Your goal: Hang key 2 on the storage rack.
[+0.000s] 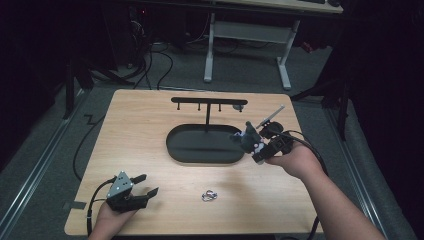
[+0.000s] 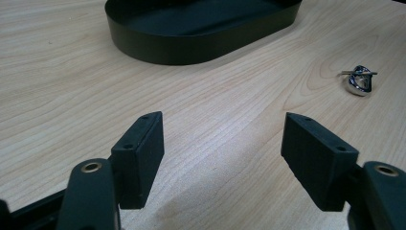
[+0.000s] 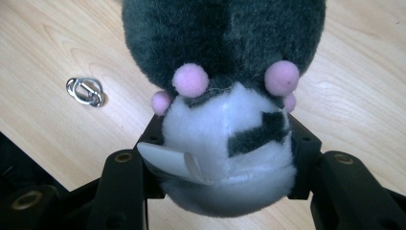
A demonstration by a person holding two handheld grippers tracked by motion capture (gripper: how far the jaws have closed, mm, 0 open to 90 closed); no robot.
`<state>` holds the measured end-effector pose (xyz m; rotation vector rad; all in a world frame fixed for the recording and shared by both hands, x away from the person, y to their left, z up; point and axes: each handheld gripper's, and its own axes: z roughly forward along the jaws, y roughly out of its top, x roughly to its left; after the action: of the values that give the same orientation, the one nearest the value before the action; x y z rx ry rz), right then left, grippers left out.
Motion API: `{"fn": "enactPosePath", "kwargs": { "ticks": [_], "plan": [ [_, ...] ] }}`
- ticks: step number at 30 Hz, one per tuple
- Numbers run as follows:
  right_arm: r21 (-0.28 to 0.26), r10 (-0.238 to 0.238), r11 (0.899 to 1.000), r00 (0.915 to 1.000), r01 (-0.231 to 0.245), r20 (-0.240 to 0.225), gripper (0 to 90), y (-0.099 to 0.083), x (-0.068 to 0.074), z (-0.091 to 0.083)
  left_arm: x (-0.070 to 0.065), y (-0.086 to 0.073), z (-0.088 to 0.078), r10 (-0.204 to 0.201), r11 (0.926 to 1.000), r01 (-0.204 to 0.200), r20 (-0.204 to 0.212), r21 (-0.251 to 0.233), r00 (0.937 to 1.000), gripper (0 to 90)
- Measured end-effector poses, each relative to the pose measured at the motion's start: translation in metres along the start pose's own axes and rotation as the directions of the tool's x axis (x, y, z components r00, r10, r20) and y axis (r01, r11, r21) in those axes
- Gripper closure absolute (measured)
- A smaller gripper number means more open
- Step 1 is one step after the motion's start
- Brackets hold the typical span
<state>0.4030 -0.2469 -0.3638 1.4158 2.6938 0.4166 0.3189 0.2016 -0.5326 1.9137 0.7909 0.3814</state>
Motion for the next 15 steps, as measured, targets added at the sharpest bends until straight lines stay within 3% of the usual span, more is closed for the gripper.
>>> {"fn": "enactPosePath", "kwargs": {
  "ticks": [15],
  "plan": [
    [-0.015,0.051,0.999,0.9985,-0.051,-0.023,49.1,0.019,-0.018,-0.017,0.000,0.000,0.000,0.000,1.0000,0.000,-0.003,0.003,1.0000,31.8]
  ]
}}
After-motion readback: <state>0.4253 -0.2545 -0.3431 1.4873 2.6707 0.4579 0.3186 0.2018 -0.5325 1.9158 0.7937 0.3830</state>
